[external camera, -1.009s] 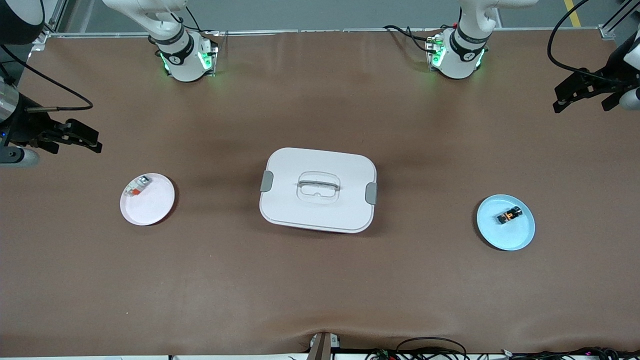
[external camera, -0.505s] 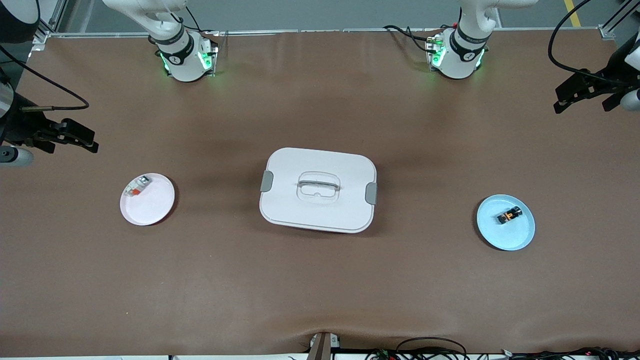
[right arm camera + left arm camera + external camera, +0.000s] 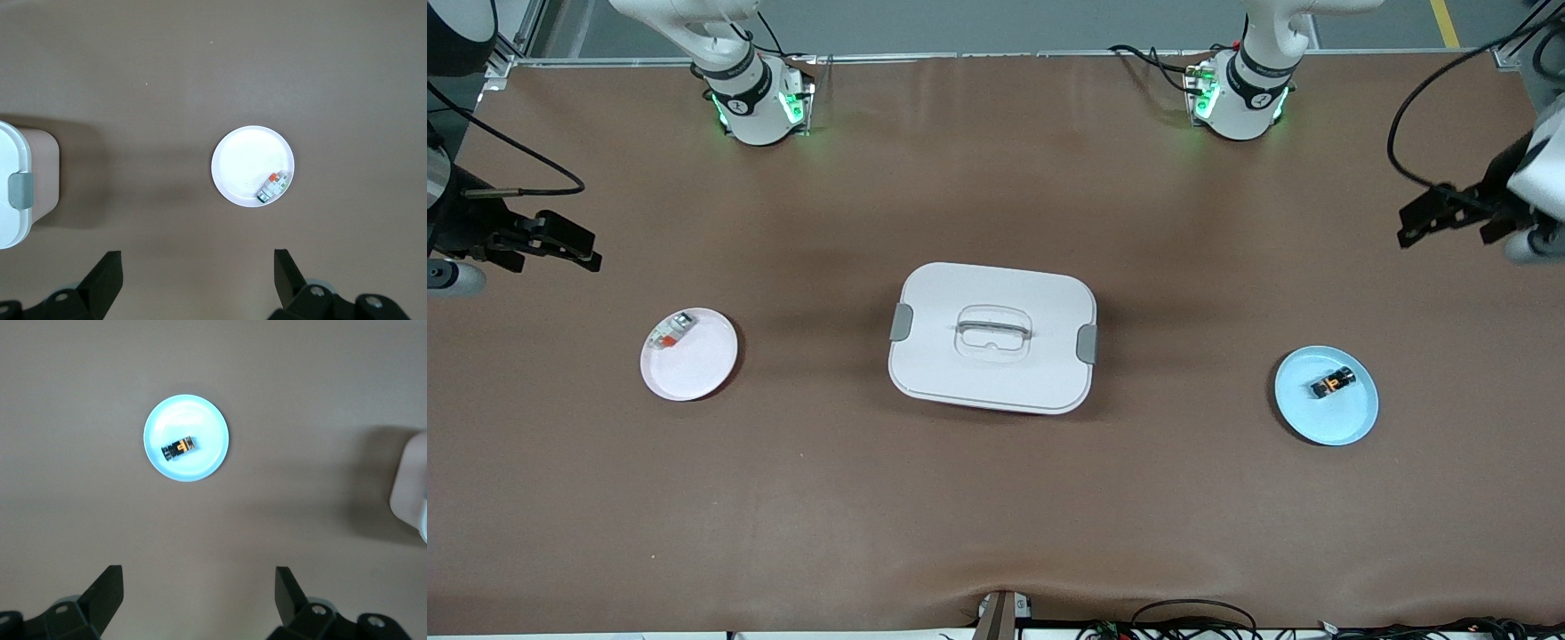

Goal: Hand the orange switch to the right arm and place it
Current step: 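Move the left gripper toward the blue plate with the switch, then lower the left gripper over the orange switch on the blue plate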

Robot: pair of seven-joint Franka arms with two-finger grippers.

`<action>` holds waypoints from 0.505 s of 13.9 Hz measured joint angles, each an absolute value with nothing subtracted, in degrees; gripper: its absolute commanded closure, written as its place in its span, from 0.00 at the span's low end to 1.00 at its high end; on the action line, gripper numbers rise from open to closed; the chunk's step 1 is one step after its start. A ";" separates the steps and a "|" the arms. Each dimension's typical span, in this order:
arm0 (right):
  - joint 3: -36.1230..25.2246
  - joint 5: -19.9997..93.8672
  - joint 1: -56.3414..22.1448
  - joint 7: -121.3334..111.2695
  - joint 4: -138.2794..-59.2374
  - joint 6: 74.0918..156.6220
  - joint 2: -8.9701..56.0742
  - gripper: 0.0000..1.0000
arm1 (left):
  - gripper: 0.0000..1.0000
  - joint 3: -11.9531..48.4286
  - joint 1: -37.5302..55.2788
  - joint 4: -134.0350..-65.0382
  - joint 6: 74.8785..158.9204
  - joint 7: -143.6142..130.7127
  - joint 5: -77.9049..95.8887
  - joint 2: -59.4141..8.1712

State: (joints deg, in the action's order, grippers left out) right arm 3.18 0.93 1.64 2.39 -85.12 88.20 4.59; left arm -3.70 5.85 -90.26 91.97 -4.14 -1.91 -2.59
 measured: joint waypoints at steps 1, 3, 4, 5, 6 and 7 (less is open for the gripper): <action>3.17 0.92 1.64 2.39 -85.11 88.19 4.59 0.00 | 0.00 -3.73 5.52 -90.52 93.72 -4.08 -2.53 -4.26; 3.17 0.92 1.64 2.39 -85.09 88.18 4.59 0.00 | 0.00 -3.75 5.11 -91.66 97.77 -4.06 -3.95 -7.21; 3.17 0.92 1.64 2.39 -85.09 88.18 4.59 0.00 | 0.00 -3.75 5.03 -92.54 99.71 -4.10 -4.27 -8.30; 3.17 0.92 1.64 2.39 -85.08 88.17 4.59 0.00 | 0.00 -3.76 4.96 -93.53 101.41 -4.21 -4.40 -9.24; 3.17 0.92 1.64 2.39 -85.07 88.17 4.59 0.00 | 0.00 -3.78 4.75 -94.50 102.77 -4.45 -4.47 -10.17; 3.17 0.92 1.64 2.39 -85.06 88.17 4.59 0.00 | 0.00 -3.79 4.26 -95.40 104.13 -4.64 -4.51 -11.08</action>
